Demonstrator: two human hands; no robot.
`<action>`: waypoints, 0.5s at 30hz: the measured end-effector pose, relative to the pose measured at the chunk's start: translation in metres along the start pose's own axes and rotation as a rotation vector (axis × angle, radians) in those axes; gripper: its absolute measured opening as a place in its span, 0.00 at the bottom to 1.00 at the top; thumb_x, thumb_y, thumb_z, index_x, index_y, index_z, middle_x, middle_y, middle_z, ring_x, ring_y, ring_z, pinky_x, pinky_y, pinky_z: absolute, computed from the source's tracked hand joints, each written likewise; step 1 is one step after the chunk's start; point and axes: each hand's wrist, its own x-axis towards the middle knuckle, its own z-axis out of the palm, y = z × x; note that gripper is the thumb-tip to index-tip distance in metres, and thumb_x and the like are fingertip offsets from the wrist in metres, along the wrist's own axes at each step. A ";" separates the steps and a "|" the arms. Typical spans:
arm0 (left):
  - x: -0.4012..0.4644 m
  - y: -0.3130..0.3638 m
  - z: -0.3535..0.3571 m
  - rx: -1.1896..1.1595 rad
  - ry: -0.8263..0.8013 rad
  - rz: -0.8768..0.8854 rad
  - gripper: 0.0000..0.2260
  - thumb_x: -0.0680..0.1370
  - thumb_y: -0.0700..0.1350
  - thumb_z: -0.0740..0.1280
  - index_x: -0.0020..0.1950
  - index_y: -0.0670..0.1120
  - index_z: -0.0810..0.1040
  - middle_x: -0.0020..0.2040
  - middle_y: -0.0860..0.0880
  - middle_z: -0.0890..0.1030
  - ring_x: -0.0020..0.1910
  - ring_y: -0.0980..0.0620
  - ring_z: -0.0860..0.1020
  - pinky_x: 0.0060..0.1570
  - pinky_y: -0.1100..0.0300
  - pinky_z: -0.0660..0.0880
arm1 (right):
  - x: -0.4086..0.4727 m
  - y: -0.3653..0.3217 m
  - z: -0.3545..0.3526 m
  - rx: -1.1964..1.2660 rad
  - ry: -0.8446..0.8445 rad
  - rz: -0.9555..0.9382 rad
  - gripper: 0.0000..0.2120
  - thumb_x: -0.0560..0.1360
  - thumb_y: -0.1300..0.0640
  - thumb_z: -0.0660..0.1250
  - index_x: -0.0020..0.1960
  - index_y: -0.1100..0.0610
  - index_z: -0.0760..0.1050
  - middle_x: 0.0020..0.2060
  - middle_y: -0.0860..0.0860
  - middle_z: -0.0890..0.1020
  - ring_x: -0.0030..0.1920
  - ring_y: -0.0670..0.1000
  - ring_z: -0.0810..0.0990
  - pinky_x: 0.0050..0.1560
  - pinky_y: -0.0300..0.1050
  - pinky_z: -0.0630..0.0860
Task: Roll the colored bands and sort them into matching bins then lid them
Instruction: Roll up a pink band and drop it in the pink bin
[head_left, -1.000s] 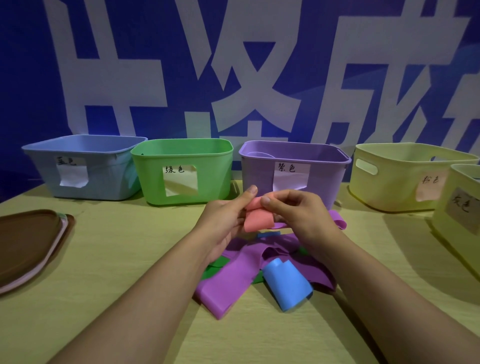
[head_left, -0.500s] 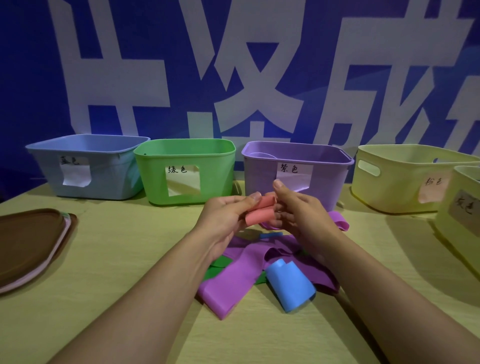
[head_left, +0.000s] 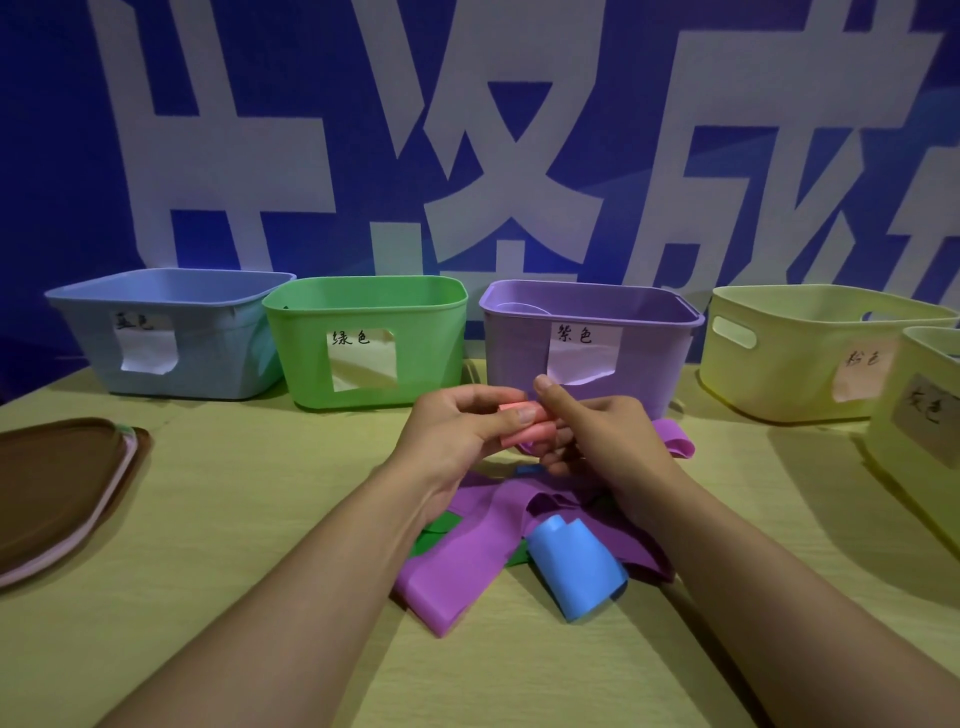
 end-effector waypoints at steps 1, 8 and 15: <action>0.000 0.000 0.000 0.005 0.004 0.002 0.09 0.73 0.27 0.72 0.52 0.34 0.81 0.47 0.36 0.86 0.43 0.44 0.87 0.44 0.59 0.84 | 0.000 0.000 0.000 -0.012 0.007 -0.013 0.23 0.77 0.42 0.72 0.42 0.64 0.85 0.33 0.58 0.85 0.29 0.50 0.82 0.36 0.43 0.80; 0.000 0.000 0.000 -0.004 0.013 -0.026 0.11 0.72 0.26 0.73 0.53 0.34 0.82 0.52 0.33 0.85 0.51 0.39 0.86 0.55 0.54 0.83 | 0.006 0.006 0.002 0.047 -0.003 -0.054 0.21 0.77 0.49 0.73 0.44 0.69 0.83 0.33 0.61 0.84 0.32 0.52 0.80 0.41 0.47 0.83; 0.000 0.003 -0.001 -0.074 -0.025 -0.081 0.10 0.74 0.27 0.71 0.53 0.37 0.81 0.46 0.40 0.86 0.42 0.50 0.87 0.45 0.64 0.83 | 0.008 0.007 -0.001 0.084 -0.070 -0.056 0.16 0.79 0.52 0.72 0.48 0.67 0.83 0.33 0.55 0.84 0.32 0.48 0.80 0.37 0.39 0.78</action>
